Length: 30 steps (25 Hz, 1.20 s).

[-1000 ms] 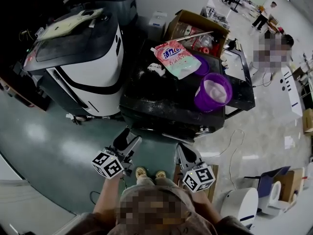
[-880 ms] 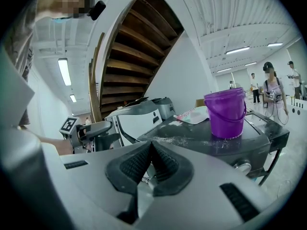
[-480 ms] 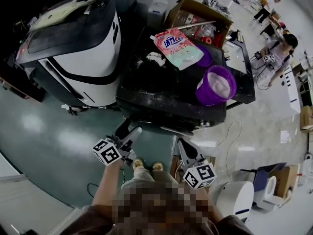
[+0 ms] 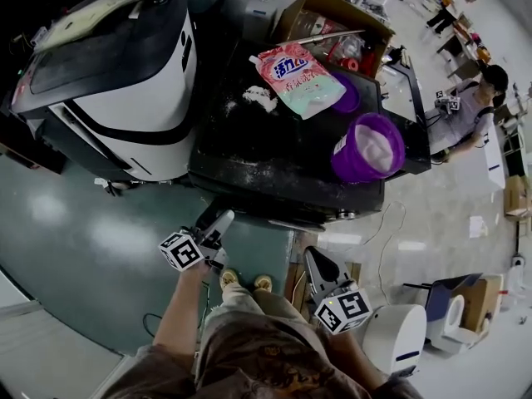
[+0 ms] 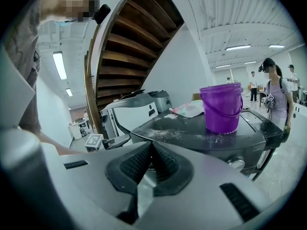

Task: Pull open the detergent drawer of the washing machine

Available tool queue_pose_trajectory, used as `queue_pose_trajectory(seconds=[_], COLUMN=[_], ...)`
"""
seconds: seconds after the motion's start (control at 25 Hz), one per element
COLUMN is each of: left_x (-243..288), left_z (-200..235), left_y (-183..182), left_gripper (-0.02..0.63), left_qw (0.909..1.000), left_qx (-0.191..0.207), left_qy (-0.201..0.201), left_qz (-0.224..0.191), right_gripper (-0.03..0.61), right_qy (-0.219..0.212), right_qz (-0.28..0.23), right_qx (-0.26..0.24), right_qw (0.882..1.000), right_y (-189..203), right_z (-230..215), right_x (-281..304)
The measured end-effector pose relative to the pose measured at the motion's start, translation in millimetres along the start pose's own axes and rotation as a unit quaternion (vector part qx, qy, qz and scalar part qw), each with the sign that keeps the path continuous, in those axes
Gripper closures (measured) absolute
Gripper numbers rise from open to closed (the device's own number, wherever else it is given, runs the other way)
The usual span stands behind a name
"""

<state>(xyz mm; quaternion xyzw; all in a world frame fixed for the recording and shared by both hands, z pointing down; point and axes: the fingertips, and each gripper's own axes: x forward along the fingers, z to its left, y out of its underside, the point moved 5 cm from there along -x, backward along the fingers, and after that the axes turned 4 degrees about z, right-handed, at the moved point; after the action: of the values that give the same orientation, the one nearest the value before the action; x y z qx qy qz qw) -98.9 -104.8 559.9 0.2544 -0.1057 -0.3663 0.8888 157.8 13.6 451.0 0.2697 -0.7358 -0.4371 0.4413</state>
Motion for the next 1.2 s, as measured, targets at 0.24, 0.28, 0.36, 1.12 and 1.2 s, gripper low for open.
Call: queue_pose_trajectory(seconds=[0.24, 0.28, 0.36, 1.12, 1.2], left_x=[14, 16, 19, 47, 48], left_z=[34, 38, 47, 74, 74], left_y=[9, 10, 13, 16, 16], left_gripper=[0.227, 0.227, 0.227, 0.227, 0.227], left_qw=[0.9999, 0.9999, 0.9997, 0.9979, 0.9978], left_qx=[-0.009, -0.014, -0.022, -0.038, -0.04], left_qy=[0.004, 0.006, 0.007, 0.052, 0.052], left_qz=[0.002, 0.0, -0.002, -0.006, -0.01], right_gripper=[0.575, 0.575, 0.575, 0.575, 0.575], right_qy=[0.019, 0.021, 0.026, 0.056, 0.058], right_qz=[0.015, 0.017, 0.022, 0.046, 0.04], right_qx=[0.004, 0.005, 0.007, 0.017, 0.02], right_qw=[1.0, 1.0, 0.999, 0.997, 0.997], right_y=[6, 7, 10, 27, 27], right_z=[-9, -10, -12, -19, -21], right_x=[-2, -2, -2, -10, -12])
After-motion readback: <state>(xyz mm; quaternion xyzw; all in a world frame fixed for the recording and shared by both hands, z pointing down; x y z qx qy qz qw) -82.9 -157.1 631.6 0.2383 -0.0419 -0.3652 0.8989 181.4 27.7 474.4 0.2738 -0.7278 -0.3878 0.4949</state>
